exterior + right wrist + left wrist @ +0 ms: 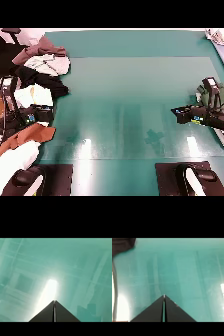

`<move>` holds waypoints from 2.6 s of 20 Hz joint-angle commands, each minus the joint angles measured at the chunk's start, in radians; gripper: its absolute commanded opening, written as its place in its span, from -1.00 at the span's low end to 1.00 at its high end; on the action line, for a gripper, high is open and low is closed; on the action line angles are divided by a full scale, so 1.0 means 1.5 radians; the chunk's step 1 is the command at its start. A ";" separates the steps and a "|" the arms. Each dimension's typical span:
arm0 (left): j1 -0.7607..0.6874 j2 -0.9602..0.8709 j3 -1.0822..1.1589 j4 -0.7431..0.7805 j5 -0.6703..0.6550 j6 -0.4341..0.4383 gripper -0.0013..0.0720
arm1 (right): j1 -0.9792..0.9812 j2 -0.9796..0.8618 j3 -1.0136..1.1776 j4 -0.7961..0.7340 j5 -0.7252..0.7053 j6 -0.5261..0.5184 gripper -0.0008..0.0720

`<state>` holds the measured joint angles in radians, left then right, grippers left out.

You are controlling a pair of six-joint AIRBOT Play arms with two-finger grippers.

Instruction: Fold the shirts.

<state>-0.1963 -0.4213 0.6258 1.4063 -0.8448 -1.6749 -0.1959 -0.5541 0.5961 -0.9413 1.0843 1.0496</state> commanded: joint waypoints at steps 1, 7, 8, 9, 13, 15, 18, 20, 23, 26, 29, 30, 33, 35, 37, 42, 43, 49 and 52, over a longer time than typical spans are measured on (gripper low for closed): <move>0.001 0.001 0.000 0.000 0.000 0.000 -0.85 | -0.001 0.000 0.000 0.000 0.000 0.000 -0.93; 0.001 0.001 0.000 0.000 0.000 0.000 -0.85 | -0.001 0.000 0.000 0.000 -0.003 0.000 -0.93; 0.001 0.001 0.000 0.000 0.000 0.000 -0.85 | -0.001 0.000 0.000 0.000 -0.006 0.000 -0.93; 0.001 0.001 0.000 0.000 0.000 0.000 -0.85 | -0.001 0.000 0.000 0.000 -0.008 0.000 -0.93; 0.001 0.001 0.000 0.000 0.002 0.000 -0.85 | -0.001 0.000 0.000 0.004 -0.012 0.001 -0.93; 0.001 0.001 0.000 -0.003 0.018 0.000 -0.85 | -0.001 0.000 0.000 0.005 -0.012 0.013 -0.93; 0.001 0.001 0.000 -0.003 0.069 0.000 -0.85 | -0.001 0.000 0.000 0.005 -0.012 0.018 -0.93; 0.001 0.001 0.000 -0.008 0.112 -0.001 -0.85 | -0.001 0.000 0.000 0.005 -0.013 0.018 -0.93; 0.001 -0.001 0.005 -0.016 0.142 -0.003 -0.85 | -0.001 -0.004 0.001 0.001 -0.022 0.049 -0.92; 0.051 -0.067 0.095 0.081 0.017 -0.174 -0.85 | -0.001 -0.076 0.052 -0.002 -0.011 0.076 -0.89; 0.156 -0.173 0.218 0.096 -0.101 -0.120 -0.41 | -0.001 -0.180 0.145 -0.001 0.032 0.090 -0.60; 0.195 -0.214 0.261 0.096 -0.122 -0.094 0.12 | -0.001 -0.208 0.174 0.000 0.046 0.100 -0.57; 0.298 -0.343 0.347 0.095 -0.180 -0.047 0.38 | 0.000 -0.279 0.250 0.005 0.088 0.121 -0.52; 0.342 -0.435 0.377 0.078 -0.240 -0.047 0.39 | 0.001 -0.313 0.283 0.005 0.116 0.121 -0.42; 0.348 -0.500 0.380 0.070 -0.216 -0.034 0.67 | 0.001 -0.328 0.297 0.006 0.122 0.122 -0.42; 0.348 -0.588 0.380 0.092 -0.070 -0.030 0.98 | 0.001 -0.328 0.297 0.005 0.136 0.122 -0.42; 0.348 -0.598 0.380 0.094 -0.035 -0.030 0.98 | 0.001 -0.328 0.297 0.005 0.139 0.122 -0.42; 0.348 -0.682 0.380 0.068 -0.018 -0.029 0.98 | 0.001 -0.327 0.297 0.005 0.152 0.139 -0.42; 0.348 -0.681 0.386 -0.011 -0.001 0.011 -0.81 | 0.001 -0.327 0.297 0.006 0.156 0.151 -0.42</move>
<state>0.3248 -1.4239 1.1973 1.4872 -0.8677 -1.7073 -0.1947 -1.0447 1.0401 -0.9337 1.3067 1.2552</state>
